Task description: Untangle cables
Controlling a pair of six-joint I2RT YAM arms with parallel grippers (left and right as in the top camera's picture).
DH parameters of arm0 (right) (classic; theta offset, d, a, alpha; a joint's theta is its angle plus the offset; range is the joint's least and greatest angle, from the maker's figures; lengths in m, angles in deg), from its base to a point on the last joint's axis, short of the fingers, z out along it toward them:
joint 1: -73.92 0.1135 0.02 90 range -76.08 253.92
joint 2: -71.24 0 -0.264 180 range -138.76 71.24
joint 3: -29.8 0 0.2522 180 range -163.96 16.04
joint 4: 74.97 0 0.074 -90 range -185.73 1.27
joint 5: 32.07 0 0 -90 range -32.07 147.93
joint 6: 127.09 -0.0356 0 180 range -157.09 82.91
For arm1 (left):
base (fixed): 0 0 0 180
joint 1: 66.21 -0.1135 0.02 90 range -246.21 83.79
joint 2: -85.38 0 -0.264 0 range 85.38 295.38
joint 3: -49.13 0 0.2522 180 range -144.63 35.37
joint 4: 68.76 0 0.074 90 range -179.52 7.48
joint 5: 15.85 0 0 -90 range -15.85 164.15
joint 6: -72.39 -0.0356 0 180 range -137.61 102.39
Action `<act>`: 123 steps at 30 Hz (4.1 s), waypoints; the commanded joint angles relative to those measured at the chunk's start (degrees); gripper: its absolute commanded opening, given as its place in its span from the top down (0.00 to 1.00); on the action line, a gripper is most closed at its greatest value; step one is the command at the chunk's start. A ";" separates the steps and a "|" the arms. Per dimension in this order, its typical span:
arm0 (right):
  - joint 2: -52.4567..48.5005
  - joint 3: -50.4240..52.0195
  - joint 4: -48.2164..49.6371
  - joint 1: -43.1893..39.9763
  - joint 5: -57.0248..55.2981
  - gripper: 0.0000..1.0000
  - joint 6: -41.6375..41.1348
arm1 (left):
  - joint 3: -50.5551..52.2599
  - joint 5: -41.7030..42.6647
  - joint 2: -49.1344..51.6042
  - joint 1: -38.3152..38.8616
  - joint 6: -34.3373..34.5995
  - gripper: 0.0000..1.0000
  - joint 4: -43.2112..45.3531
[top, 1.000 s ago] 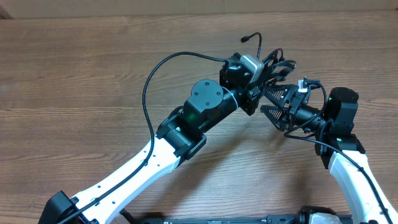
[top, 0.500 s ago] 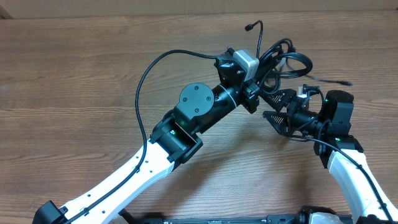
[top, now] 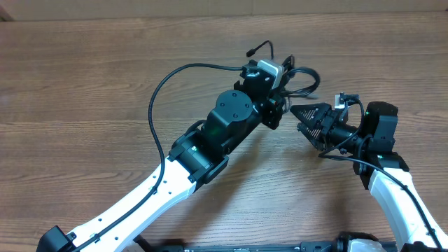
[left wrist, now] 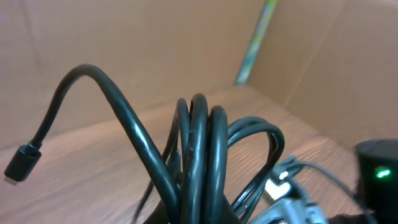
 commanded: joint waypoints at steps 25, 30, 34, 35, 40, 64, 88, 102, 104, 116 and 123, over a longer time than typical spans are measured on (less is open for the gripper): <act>0.02 0.24 9.49 0.20 11.08 0.00 21.05 | -1.55 15.47 -2.64 -9.86 5.81 0.96 -15.98; 0.02 0.24 6.60 0.20 7.52 0.00 20.92 | -1.55 17.27 -4.42 -13.25 6.10 0.96 -20.02; 0.02 0.24 8.22 0.20 10.62 0.00 20.90 | -1.55 17.75 -4.90 -14.16 5.27 0.96 -24.28; 0.02 0.24 9.20 0.20 11.93 0.00 20.90 | -1.55 18.93 -4.90 -14.16 4.46 0.96 -24.83; 0.02 0.24 17.11 0.20 21.68 0.00 20.85 | -1.55 31.71 -4.90 -14.27 -4.63 0.96 -26.12; 0.02 0.24 24.90 6.01 25.97 0.04 17.84 | -1.55 49.57 -4.87 -12.24 -13.44 0.96 -28.33; 0.02 0.22 26.05 8.72 26.18 0.55 17.84 | -1.55 48.54 -3.80 -11.91 -13.44 0.96 -29.11; 0.02 0.24 28.96 8.72 26.18 0.83 17.81 | -1.53 47.15 -3.80 -12.00 -15.37 0.96 -33.11; 0.02 0.22 28.96 8.72 26.18 0.90 17.79 | -1.53 47.01 -3.80 -12.00 -15.37 0.96 -33.09; 0.02 0.24 28.94 8.63 25.40 0.96 16.92 | -1.55 47.28 -3.82 -12.07 -15.32 0.12 -33.05; 0.02 0.24 28.30 6.10 24.85 0.96 14.34 | -1.55 43.85 -4.87 -12.11 -10.91 0.00 -33.38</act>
